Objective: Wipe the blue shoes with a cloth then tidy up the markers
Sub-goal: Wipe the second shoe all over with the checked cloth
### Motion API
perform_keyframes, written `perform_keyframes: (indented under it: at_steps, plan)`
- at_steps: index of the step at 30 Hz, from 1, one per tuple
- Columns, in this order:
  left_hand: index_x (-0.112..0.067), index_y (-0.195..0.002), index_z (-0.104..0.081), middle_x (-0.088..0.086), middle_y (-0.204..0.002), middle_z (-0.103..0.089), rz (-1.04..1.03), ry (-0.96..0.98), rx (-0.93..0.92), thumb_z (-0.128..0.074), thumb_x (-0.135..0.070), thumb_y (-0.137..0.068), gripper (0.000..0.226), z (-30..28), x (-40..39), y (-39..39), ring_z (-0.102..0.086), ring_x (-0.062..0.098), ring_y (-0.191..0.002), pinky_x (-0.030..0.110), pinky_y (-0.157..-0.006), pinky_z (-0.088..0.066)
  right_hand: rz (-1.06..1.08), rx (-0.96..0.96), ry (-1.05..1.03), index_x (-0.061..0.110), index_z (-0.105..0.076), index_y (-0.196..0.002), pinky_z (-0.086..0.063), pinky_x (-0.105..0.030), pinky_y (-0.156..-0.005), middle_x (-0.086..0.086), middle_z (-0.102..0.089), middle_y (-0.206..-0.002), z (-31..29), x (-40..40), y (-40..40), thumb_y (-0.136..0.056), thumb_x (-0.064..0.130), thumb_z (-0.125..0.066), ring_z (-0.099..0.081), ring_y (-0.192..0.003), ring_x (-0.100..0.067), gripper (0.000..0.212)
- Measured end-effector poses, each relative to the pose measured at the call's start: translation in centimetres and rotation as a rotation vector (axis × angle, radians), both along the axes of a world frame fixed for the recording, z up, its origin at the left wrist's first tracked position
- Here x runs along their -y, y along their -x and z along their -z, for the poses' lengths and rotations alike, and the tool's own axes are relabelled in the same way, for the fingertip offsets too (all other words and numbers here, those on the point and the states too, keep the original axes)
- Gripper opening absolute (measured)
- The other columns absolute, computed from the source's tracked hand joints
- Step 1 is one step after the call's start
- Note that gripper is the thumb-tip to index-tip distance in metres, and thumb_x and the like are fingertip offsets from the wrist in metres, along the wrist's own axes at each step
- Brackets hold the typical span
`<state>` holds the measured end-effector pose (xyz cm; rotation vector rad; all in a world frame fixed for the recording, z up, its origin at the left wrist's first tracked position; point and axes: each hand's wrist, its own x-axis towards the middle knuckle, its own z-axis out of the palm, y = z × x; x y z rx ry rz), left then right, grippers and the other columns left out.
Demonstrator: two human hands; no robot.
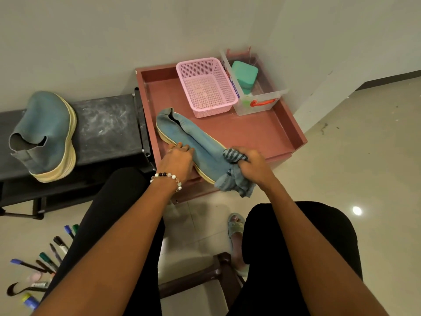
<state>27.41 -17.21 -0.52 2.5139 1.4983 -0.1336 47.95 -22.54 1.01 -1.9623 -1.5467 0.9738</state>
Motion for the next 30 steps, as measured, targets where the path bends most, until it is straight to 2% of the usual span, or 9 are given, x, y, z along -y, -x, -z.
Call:
perform_keyframes:
  at_steps: [3,7,9,12,15,18,20,23,30]
  plan:
    - [-0.003,-0.137,-0.042,0.013,-0.137,-0.052,-0.028,-0.076,0.034,-0.047,-0.014,-0.094,0.045,0.1,0.3,0.4,-0.037,0.029,-0.135,0.038,-0.115,-0.012,0.199,0.006,-0.059,0.006,-0.069,-0.099,-0.05,-0.033,-0.076,-0.011,-0.07,-0.091,-1.3,-0.4,-0.1,-0.081,-0.004,-0.043,-0.062,-0.084,-0.025,0.033]
    - [0.001,-0.121,-0.061,0.025,-0.122,-0.06,0.007,-0.129,0.092,-0.053,-0.004,-0.09,0.032,0.9,0.2,0.6,-0.049,0.034,-0.126,0.039,-0.117,-0.011,0.35,-0.009,-0.294,0.004,-0.062,-0.082,-0.039,-0.015,-0.053,-0.003,-0.06,-0.069,-4.4,-0.6,0.3,-0.082,-0.001,-0.052,-0.054,-0.062,-0.01,0.011]
    - [0.001,-0.094,-0.071,0.022,-0.095,-0.068,0.055,-0.146,0.093,-0.064,0.003,-0.077,0.018,0.6,0.3,0.6,-0.064,0.035,-0.1,0.041,-0.114,-0.024,0.273,-0.136,-0.327,0.006,-0.064,-0.094,-0.045,-0.012,-0.059,-0.003,-0.065,-0.076,-5.1,-1.2,1.9,-0.081,-0.001,-0.058,-0.059,-0.065,-0.005,0.016]
    - [0.004,-0.074,-0.07,0.022,-0.072,-0.068,0.125,-0.205,0.11,-0.077,0.013,-0.043,0.034,0.1,0.7,0.4,-0.069,0.036,-0.075,0.053,-0.091,-0.046,-0.004,-0.044,-0.233,0.013,-0.059,-0.118,-0.052,-0.033,-0.077,-0.009,-0.07,-0.094,-3.5,-1.9,5.1,-0.08,0.009,-0.061,-0.064,-0.08,-0.022,0.038]
    - [0.012,-0.103,-0.066,0.032,-0.105,-0.065,0.1,-0.19,0.143,-0.073,0.015,-0.053,0.051,-0.2,0.8,0.4,-0.062,0.045,-0.102,0.057,-0.101,-0.039,-0.334,0.28,-0.135,0.004,-0.054,-0.124,-0.045,-0.036,-0.088,-0.018,-0.063,-0.114,0.0,-1.6,7.3,-0.077,0.007,-0.061,-0.058,-0.103,-0.032,0.047]
    - [0.001,-0.148,-0.02,0.019,-0.157,-0.014,0.036,-0.029,-0.009,-0.049,-0.004,-0.089,0.067,1.0,0.3,1.6,-0.011,0.032,-0.146,0.04,-0.118,0.0,-0.477,0.393,-0.079,0.0,-0.055,-0.123,-0.041,-0.041,-0.101,-0.02,-0.056,-0.127,2.0,-1.1,7.4,-0.081,0.015,-0.063,-0.049,-0.122,-0.034,0.045]
    - [-0.004,-0.151,-0.002,0.012,-0.16,0.004,0.019,0.05,-0.053,-0.046,-0.007,-0.091,0.075,1.6,0.2,2.0,0.007,0.026,-0.147,0.036,-0.117,0.006,-0.478,0.371,-0.023,0.007,-0.057,-0.122,-0.044,-0.039,-0.097,-0.016,-0.06,-0.123,1.6,-1.2,6.9,-0.083,0.021,-0.062,-0.053,-0.117,-0.033,0.042]
    - [-0.002,-0.151,0.0,0.016,-0.159,0.004,0.036,0.025,-0.091,-0.043,-0.011,-0.096,0.071,1.8,0.3,1.8,0.007,0.029,-0.147,0.038,-0.118,0.004,-0.527,0.359,0.013,0.008,-0.06,-0.109,-0.047,-0.04,-0.085,-0.014,-0.065,-0.109,1.1,-0.7,6.6,-0.077,0.027,-0.049,-0.058,-0.102,-0.035,0.039]
    - [0.004,-0.149,0.003,0.019,-0.158,0.007,0.053,0.125,-0.162,-0.033,-0.002,-0.098,0.063,1.1,-0.5,1.7,0.007,0.031,-0.146,0.039,-0.117,-0.001,-0.56,0.482,0.052,-0.005,-0.022,-0.145,-0.022,-0.031,-0.115,-0.022,-0.03,-0.149,2.5,-5.2,9.6,-0.084,0.008,-0.047,-0.028,-0.139,-0.029,0.067]
